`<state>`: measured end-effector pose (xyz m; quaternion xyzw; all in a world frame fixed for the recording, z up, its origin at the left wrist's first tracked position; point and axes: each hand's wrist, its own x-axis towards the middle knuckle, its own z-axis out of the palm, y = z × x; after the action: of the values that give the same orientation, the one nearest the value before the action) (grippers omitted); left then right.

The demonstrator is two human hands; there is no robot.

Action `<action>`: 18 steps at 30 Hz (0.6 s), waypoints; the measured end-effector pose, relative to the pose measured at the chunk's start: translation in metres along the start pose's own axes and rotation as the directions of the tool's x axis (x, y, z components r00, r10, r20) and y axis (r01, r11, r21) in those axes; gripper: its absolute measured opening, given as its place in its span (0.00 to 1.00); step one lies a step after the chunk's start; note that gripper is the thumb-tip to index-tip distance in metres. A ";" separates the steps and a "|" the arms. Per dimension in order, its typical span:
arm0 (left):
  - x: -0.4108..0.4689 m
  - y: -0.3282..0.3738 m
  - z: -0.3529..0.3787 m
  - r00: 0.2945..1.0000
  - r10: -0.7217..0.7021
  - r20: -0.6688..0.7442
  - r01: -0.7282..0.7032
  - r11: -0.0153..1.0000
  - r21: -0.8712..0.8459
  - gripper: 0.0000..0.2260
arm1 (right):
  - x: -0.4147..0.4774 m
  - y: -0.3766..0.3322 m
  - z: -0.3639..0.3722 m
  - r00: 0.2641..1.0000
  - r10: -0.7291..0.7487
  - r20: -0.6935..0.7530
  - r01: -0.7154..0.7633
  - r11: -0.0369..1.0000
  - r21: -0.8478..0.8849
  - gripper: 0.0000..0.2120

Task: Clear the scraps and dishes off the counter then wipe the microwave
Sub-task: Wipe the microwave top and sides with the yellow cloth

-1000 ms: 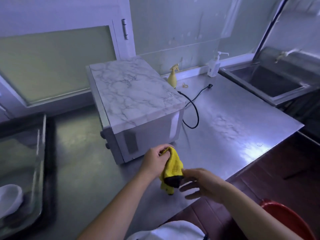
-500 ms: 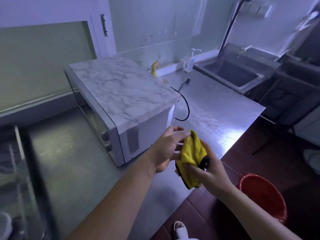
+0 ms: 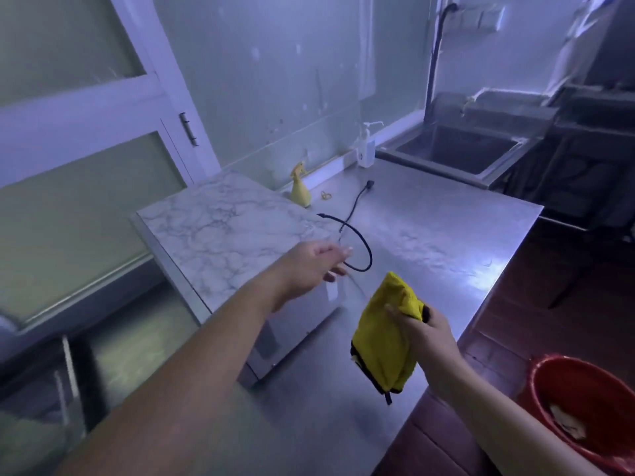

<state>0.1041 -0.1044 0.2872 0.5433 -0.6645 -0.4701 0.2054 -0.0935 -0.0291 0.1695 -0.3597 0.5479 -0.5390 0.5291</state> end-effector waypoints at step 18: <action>0.077 -0.131 -0.081 0.791 -0.037 -0.611 0.506 0.602 0.618 0.28 | 0.138 0.033 0.095 0.779 -0.622 -0.083 0.600 0.777 -0.188 0.21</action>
<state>0.2112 -0.2032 0.1963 0.7857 -0.6157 -0.0023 0.0599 -0.0210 -0.1766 0.1243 -0.5183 0.4761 -0.6625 0.2565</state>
